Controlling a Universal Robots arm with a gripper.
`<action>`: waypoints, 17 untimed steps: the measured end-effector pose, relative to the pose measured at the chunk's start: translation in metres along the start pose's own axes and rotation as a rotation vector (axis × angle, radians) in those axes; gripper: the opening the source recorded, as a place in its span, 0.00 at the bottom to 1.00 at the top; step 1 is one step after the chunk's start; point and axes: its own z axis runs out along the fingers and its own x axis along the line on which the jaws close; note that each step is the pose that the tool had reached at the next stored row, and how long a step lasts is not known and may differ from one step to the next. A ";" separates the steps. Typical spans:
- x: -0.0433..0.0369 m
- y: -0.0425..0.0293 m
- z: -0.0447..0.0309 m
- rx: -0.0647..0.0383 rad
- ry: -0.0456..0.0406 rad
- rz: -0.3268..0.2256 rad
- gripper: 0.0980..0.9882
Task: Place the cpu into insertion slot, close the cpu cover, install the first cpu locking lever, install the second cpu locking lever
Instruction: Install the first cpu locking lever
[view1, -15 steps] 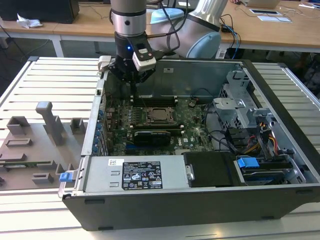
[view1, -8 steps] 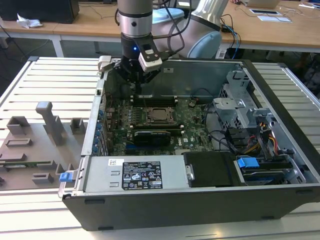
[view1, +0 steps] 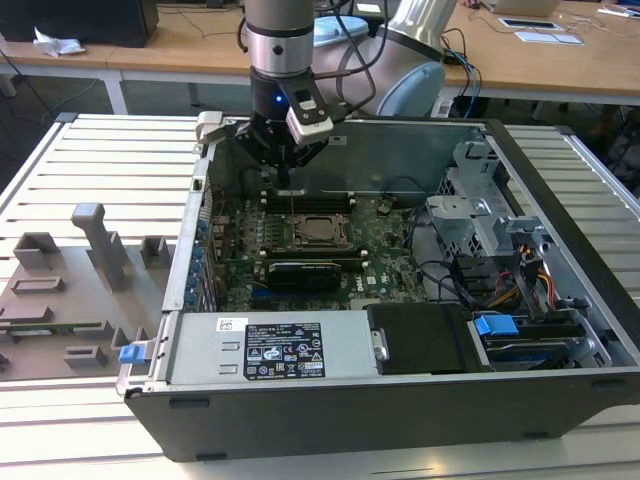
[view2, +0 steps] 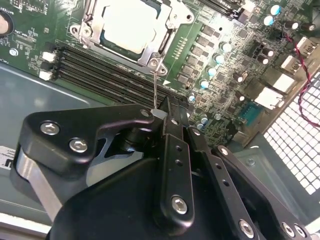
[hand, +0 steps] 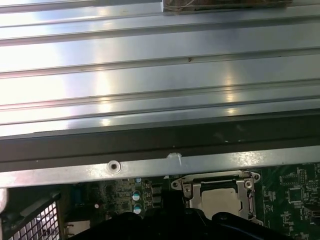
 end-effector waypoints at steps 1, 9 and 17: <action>-0.0012 0.0001 0.0002 0.000 0.0001 0.000 0.01; -0.0088 0.0008 0.0030 0.000 0.0000 0.000 0.01; -0.0162 0.0015 0.0055 0.000 0.0000 0.000 0.01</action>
